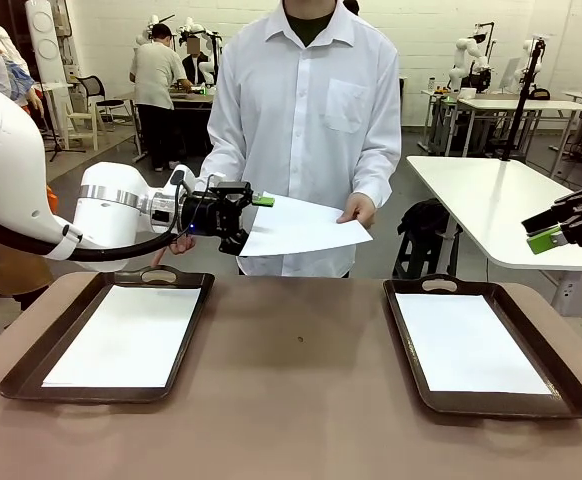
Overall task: Sort the A4 documents.
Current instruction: Receive the A4 Paper.
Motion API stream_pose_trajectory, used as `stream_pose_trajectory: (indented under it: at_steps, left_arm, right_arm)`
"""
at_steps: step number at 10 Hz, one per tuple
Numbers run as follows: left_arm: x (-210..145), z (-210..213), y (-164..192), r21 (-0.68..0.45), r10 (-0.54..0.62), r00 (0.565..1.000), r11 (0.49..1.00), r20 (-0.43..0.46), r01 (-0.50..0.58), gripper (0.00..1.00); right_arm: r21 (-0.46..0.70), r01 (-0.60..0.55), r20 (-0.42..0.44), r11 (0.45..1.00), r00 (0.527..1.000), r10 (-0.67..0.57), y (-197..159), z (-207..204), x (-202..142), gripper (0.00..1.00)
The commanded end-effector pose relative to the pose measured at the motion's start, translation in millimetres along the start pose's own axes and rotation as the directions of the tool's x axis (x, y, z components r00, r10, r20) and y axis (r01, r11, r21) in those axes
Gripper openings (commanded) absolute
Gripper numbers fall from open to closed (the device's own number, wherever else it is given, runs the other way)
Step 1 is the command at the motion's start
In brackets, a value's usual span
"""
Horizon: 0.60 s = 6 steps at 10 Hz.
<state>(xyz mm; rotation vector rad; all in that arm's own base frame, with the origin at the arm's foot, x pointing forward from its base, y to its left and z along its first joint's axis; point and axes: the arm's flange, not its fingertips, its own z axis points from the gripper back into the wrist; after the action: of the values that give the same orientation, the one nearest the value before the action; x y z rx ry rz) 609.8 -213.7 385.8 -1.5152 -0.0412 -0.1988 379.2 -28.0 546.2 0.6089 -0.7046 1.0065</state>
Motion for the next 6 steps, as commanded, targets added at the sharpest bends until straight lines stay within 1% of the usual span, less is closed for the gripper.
stream_pose_trajectory:
  at_steps: [1, 2, 3, 4, 5, 6]
  left_arm:
    - [-8.0, -2.2, -2.6, 0.005, 0.037, 0.999, 0.999, -0.019, -0.037, 1.00]
    - [-10.4, -1.7, 0.5, -0.033, 0.040, 0.999, 0.999, -0.027, -0.041, 1.00]
    - [-11.6, -1.0, 1.9, -0.060, 0.008, 1.000, 0.998, -0.015, -0.009, 1.00]
    - [-11.9, -0.1, 1.5, -0.064, -0.016, 1.000, 0.998, -0.005, 0.015, 0.83]
    - [-12.2, -0.1, 1.4, -0.064, -0.025, 1.000, 0.998, 0.000, 0.025, 0.82]
    - [-12.3, -2.2, 1.0, -0.061, -0.033, 0.999, 0.998, 0.005, 0.033, 0.64]
  right_arm:
    - [0.001, 0.004, -0.005, 1.000, 1.000, -0.004, -0.3, -1.4, -1.1, 1.00]
    - [0.001, 0.004, -0.005, 1.000, 1.000, -0.004, -0.3, -1.4, -1.1, 1.00]
    - [0.001, 0.004, -0.005, 1.000, 1.000, -0.004, -0.3, -1.4, -1.1, 1.00]
    - [0.001, 0.004, -0.005, 1.000, 1.000, -0.004, -0.3, -1.4, -1.1, 1.00]
    - [0.001, 0.004, -0.005, 1.000, 1.000, -0.004, -0.3, -1.4, -1.1, 1.00]
    - [0.001, 0.004, -0.005, 1.000, 1.000, -0.004, -0.3, -1.4, -1.1, 1.00]
